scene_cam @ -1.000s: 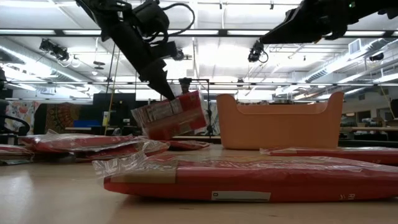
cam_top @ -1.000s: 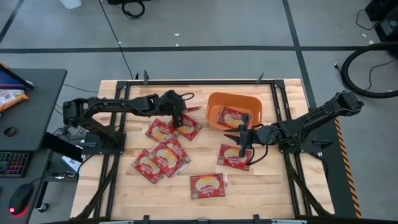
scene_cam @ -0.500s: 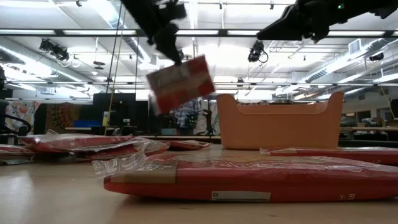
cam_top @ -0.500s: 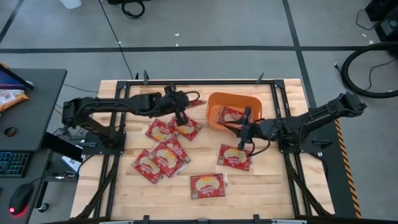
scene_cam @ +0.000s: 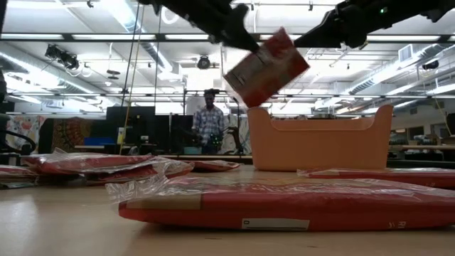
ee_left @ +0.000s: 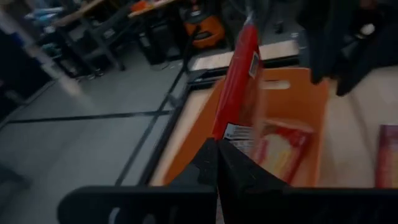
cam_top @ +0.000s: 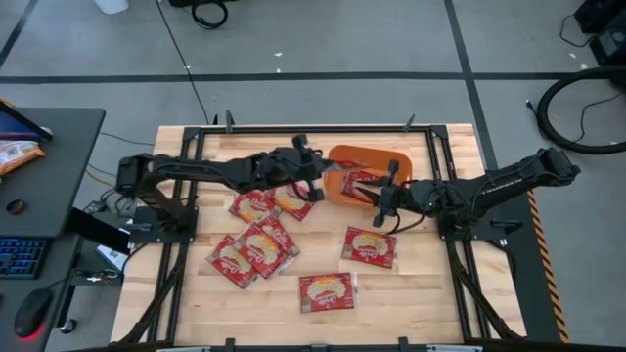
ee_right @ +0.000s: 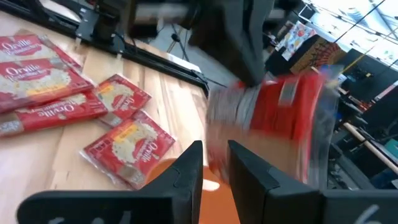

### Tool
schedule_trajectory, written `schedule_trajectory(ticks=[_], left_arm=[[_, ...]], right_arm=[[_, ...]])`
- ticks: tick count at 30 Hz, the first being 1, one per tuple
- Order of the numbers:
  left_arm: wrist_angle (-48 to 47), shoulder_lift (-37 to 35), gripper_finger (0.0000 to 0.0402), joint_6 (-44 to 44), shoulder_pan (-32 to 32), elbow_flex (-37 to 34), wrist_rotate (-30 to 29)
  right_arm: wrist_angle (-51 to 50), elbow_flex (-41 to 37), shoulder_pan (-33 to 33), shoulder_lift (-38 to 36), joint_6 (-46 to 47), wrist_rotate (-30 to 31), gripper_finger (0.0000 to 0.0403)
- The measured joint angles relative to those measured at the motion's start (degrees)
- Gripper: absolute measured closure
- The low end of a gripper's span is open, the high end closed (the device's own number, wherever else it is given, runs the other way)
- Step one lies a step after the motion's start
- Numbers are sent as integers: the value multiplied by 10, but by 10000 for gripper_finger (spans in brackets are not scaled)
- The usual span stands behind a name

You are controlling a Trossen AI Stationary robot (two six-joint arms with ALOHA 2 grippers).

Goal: Sort popcorn bags into baskets
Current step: Put the popcorn bag into the orange bin

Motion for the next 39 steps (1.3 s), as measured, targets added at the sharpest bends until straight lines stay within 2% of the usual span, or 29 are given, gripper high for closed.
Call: schedule_trajectory(ticks=[6,11,14,20,28,39], left_arm=[[124,57,401,7,1,0,32],[204,103,401,15,1,0,35],[248,133,401,34,4,0,34],[272,182,401,32,17,6,27],[245,239,402,0,34,86,44],[192,246,394,-31,36,100,42]], right_arm=[[-27,0,20,-18,15,17,325],[-53,0,32,-26,40,69,325],[-84,0,36,-28,65,70,325],[-92,0,35,-28,86,40,325],[-96,0,36,-28,113,24,325],[-99,0,36,-27,136,-5,325]])
